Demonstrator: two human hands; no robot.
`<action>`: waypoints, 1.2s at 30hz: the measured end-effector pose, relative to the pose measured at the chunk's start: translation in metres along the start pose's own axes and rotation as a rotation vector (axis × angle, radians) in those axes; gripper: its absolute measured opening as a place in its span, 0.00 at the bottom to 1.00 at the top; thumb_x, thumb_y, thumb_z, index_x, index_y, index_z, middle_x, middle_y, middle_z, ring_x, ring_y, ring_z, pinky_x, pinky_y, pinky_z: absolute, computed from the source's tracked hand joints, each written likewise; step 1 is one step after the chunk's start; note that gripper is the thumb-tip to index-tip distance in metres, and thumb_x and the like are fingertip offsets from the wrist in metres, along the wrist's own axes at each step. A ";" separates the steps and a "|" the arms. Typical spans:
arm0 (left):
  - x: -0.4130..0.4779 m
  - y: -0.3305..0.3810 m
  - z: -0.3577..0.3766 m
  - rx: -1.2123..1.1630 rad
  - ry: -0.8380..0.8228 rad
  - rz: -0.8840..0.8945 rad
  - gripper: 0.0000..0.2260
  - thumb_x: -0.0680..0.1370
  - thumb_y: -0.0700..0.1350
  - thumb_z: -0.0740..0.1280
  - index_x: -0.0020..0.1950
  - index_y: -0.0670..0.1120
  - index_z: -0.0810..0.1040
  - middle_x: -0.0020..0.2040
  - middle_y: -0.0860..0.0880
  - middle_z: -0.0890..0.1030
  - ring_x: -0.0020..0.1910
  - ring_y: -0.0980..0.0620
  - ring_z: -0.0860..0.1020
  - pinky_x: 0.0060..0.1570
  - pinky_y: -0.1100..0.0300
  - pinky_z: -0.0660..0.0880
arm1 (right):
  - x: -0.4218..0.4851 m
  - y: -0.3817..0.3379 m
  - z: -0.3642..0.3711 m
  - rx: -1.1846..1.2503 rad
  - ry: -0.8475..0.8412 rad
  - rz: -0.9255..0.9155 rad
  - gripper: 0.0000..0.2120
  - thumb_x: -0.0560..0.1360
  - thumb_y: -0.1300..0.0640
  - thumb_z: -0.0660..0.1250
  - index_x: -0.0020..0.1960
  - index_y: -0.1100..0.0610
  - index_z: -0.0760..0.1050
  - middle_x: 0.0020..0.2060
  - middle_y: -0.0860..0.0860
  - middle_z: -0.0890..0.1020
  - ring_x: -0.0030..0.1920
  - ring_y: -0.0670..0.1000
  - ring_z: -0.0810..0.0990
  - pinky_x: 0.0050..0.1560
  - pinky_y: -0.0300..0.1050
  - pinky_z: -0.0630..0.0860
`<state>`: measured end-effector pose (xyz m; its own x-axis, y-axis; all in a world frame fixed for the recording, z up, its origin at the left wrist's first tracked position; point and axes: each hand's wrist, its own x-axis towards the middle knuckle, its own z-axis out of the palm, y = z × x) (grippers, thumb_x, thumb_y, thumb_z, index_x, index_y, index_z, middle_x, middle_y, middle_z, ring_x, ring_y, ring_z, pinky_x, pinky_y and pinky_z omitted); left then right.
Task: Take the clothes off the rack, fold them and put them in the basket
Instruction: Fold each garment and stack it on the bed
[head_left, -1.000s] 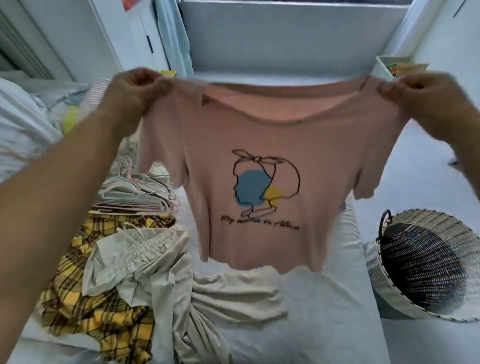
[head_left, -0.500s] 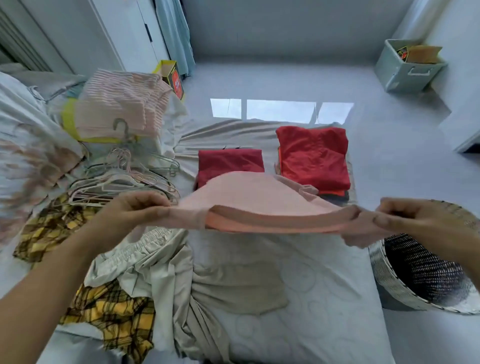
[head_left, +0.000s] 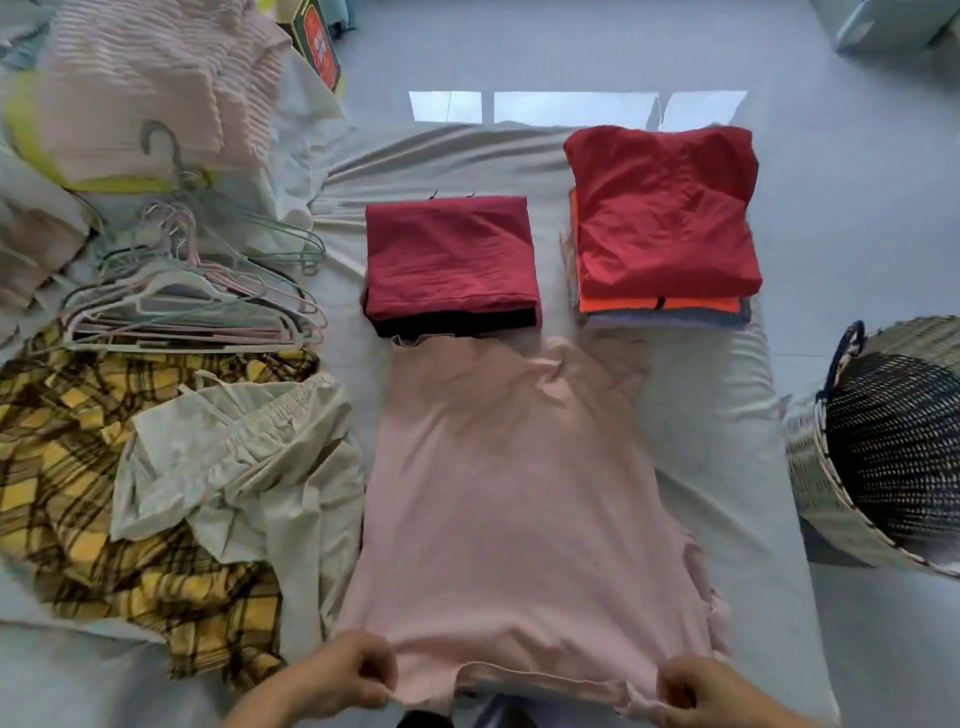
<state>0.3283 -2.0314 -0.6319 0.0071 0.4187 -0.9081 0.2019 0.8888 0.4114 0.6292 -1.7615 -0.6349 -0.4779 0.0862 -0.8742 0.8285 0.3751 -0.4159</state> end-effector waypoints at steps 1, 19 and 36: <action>0.006 0.000 0.006 0.011 0.008 -0.032 0.13 0.73 0.40 0.68 0.32 0.55 0.76 0.32 0.60 0.75 0.38 0.63 0.73 0.37 0.74 0.66 | 0.010 0.003 0.002 -0.030 -0.021 0.021 0.06 0.69 0.38 0.64 0.35 0.27 0.70 0.30 0.25 0.73 0.34 0.34 0.73 0.40 0.28 0.66; 0.177 0.091 -0.232 -0.671 0.891 -0.017 0.11 0.77 0.47 0.66 0.50 0.39 0.74 0.48 0.39 0.81 0.44 0.43 0.81 0.45 0.53 0.78 | 0.217 -0.064 -0.234 0.843 0.916 0.259 0.17 0.74 0.51 0.67 0.32 0.58 0.68 0.28 0.54 0.71 0.29 0.51 0.67 0.28 0.40 0.65; 0.198 0.079 -0.285 -0.550 0.923 0.022 0.19 0.72 0.40 0.70 0.61 0.38 0.70 0.55 0.38 0.77 0.53 0.40 0.78 0.58 0.42 0.74 | 0.215 -0.048 -0.252 0.773 1.212 0.179 0.18 0.74 0.58 0.64 0.62 0.63 0.70 0.42 0.50 0.79 0.34 0.44 0.72 0.41 0.46 0.71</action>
<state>0.0670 -1.8250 -0.7565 -0.7834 0.2101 -0.5850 -0.2591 0.7450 0.6146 0.4124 -1.5282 -0.7398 0.0233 0.9382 -0.3454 0.6623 -0.2732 -0.6976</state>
